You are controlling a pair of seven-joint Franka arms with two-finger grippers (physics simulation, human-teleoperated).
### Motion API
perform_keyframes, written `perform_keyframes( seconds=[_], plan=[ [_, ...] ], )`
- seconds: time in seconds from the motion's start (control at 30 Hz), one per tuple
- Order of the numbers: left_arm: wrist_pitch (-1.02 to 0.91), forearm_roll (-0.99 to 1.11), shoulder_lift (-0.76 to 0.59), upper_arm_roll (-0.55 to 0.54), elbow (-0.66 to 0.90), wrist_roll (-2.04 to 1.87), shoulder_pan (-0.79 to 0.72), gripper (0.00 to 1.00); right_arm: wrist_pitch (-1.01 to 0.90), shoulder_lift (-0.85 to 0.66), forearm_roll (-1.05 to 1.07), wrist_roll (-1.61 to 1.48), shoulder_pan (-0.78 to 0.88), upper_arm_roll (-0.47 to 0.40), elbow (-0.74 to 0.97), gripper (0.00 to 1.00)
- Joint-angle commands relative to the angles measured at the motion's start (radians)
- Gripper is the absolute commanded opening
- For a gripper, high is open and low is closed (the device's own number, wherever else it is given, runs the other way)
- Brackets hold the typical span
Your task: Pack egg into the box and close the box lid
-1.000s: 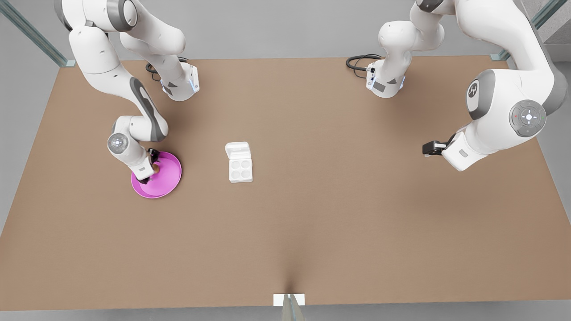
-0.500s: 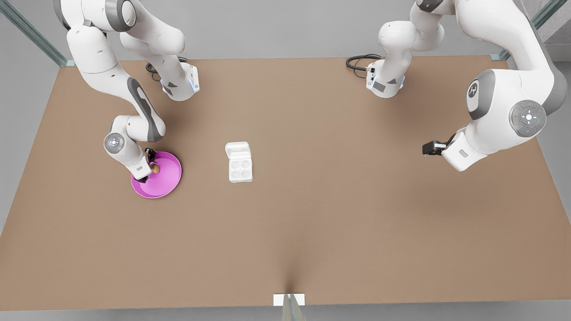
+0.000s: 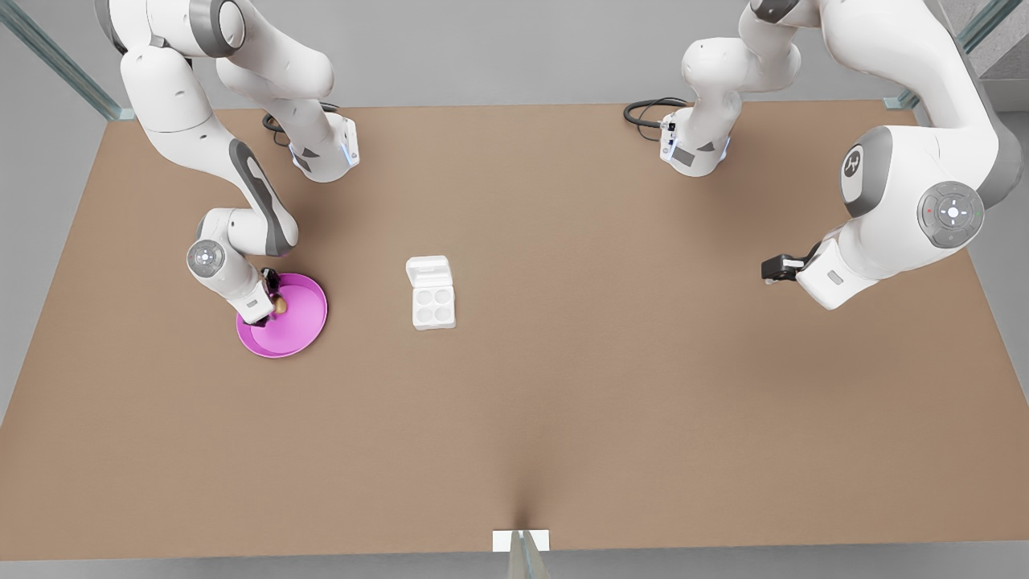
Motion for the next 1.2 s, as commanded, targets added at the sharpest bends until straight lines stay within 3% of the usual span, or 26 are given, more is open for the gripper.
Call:
perform_keyframes(
  seconds=[0.0,0.4,0.73,0.9,1.03,1.17],
  plan=[
    [0.001,0.0,0.0,0.0,0.0,0.0,0.0,1.0,-0.001,-0.001,0.0,-0.022,0.0,0.0,0.0,0.66],
    [0.009,0.0,0.003,0.002,0.0,0.0,0.0,1.0,-0.004,-0.001,-0.002,-0.024,0.003,0.001,0.003,0.57],
    [0.009,0.0,0.002,0.002,0.0,0.0,0.002,1.0,-0.004,-0.002,-0.002,-0.024,0.003,0.001,0.005,0.61],
    [0.01,0.0,0.003,0.002,0.0,0.0,0.003,1.0,-0.11,-0.042,0.0,-0.007,0.009,0.006,0.06,0.61],
    [0.009,0.0,-0.004,0.002,0.007,0.0,0.002,1.0,-0.24,-0.042,0.055,0.124,0.113,0.062,0.192,0.61],
    [0.009,-0.001,-0.008,0.002,0.013,-0.017,0.002,1.0,-0.29,-0.045,0.086,0.251,0.195,0.135,0.221,0.61]
  ],
)
